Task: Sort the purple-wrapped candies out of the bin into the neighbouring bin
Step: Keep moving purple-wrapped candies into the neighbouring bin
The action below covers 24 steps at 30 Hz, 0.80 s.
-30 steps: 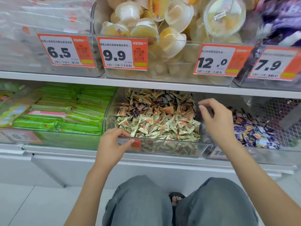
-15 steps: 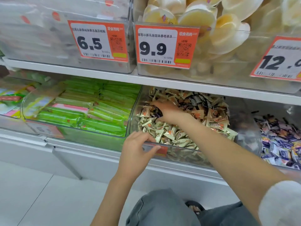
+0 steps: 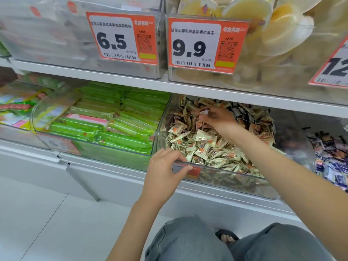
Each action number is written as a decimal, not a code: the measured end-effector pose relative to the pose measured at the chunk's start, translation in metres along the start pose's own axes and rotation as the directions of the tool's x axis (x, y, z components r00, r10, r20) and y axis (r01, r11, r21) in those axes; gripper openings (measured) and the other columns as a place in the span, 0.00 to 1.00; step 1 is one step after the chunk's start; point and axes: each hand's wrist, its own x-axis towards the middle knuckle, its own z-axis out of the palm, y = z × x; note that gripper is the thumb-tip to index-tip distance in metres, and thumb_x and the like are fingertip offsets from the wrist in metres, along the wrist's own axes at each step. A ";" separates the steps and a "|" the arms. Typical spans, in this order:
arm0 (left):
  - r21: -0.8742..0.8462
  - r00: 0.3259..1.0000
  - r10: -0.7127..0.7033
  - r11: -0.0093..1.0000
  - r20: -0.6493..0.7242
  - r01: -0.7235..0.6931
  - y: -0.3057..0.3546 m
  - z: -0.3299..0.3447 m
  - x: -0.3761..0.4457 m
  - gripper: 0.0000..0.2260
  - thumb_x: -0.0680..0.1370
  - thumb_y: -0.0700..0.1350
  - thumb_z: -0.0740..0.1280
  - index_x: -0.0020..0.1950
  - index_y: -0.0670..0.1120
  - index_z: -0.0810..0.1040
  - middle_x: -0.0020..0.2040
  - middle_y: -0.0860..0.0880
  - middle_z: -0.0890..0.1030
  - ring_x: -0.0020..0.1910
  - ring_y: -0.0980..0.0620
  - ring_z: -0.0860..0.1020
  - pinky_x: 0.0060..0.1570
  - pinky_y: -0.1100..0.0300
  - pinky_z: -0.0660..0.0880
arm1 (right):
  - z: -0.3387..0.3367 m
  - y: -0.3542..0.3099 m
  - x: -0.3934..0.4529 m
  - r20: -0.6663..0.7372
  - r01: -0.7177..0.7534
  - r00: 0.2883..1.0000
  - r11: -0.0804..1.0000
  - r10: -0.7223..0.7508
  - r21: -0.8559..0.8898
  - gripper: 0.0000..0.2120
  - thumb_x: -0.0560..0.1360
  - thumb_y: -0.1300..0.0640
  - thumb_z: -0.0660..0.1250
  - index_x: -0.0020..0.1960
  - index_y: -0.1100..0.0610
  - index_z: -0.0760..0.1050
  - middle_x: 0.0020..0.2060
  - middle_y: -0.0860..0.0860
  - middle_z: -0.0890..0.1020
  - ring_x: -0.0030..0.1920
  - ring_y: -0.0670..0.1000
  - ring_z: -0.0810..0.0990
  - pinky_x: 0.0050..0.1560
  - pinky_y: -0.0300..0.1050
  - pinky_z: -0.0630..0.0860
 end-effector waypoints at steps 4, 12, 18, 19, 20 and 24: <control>-0.047 0.993 -0.077 0.996 0.084 0.082 0.004 -0.005 0.005 0.07 0.71 0.49 0.74 0.44 0.48 0.81 0.39 0.56 0.80 0.42 0.59 0.76 0.45 0.63 0.72 | -0.013 0.000 -0.025 0.075 -0.085 0.995 0.921 0.061 0.380 0.12 0.74 0.61 0.68 0.57 0.60 0.76 0.52 0.50 0.83 0.49 0.45 0.82 0.43 0.34 0.78; -0.219 0.957 -0.182 0.948 0.225 0.232 0.040 0.019 0.054 0.20 0.73 0.48 0.72 0.65 0.47 0.76 0.53 0.54 0.78 0.44 0.57 0.80 0.48 0.60 0.77 | -0.033 -0.005 -0.068 0.084 -0.142 0.990 0.717 0.116 0.683 0.08 0.76 0.63 0.65 0.55 0.62 0.76 0.46 0.54 0.82 0.42 0.46 0.81 0.39 0.34 0.78; -0.316 0.961 -0.191 0.916 0.199 0.248 0.060 0.045 0.058 0.02 0.74 0.41 0.71 0.46 0.46 0.82 0.35 0.48 0.82 0.31 0.56 0.81 0.33 0.61 0.77 | -0.049 -0.004 -0.098 -0.032 -0.015 0.999 0.780 0.044 0.625 0.07 0.78 0.64 0.62 0.53 0.61 0.77 0.40 0.53 0.82 0.40 0.45 0.82 0.43 0.35 0.79; -0.277 0.967 -0.165 0.937 0.192 0.215 0.064 0.047 0.058 0.02 0.75 0.42 0.70 0.45 0.45 0.83 0.34 0.48 0.82 0.31 0.56 0.80 0.32 0.62 0.76 | -0.052 -0.003 -0.103 -0.049 0.002 0.998 0.816 0.032 0.579 0.07 0.78 0.64 0.62 0.52 0.60 0.78 0.41 0.53 0.82 0.41 0.46 0.82 0.45 0.36 0.79; -0.231 0.973 -0.131 0.957 0.189 0.174 0.069 0.049 0.058 0.03 0.75 0.42 0.70 0.45 0.45 0.83 0.33 0.49 0.82 0.31 0.56 0.80 0.32 0.62 0.75 | -0.055 -0.002 -0.108 -0.065 0.015 0.998 0.846 0.023 0.533 0.07 0.78 0.63 0.62 0.53 0.59 0.78 0.42 0.54 0.82 0.43 0.48 0.82 0.46 0.36 0.79; -0.107 0.977 -0.005 0.994 0.215 0.029 0.100 0.060 0.064 0.07 0.76 0.41 0.68 0.51 0.47 0.83 0.36 0.48 0.81 0.34 0.50 0.78 0.36 0.55 0.76 | -0.077 -0.001 -0.131 -0.192 0.103 0.981 0.881 -0.014 0.462 0.08 0.78 0.61 0.64 0.53 0.54 0.80 0.46 0.56 0.84 0.46 0.50 0.82 0.46 0.38 0.79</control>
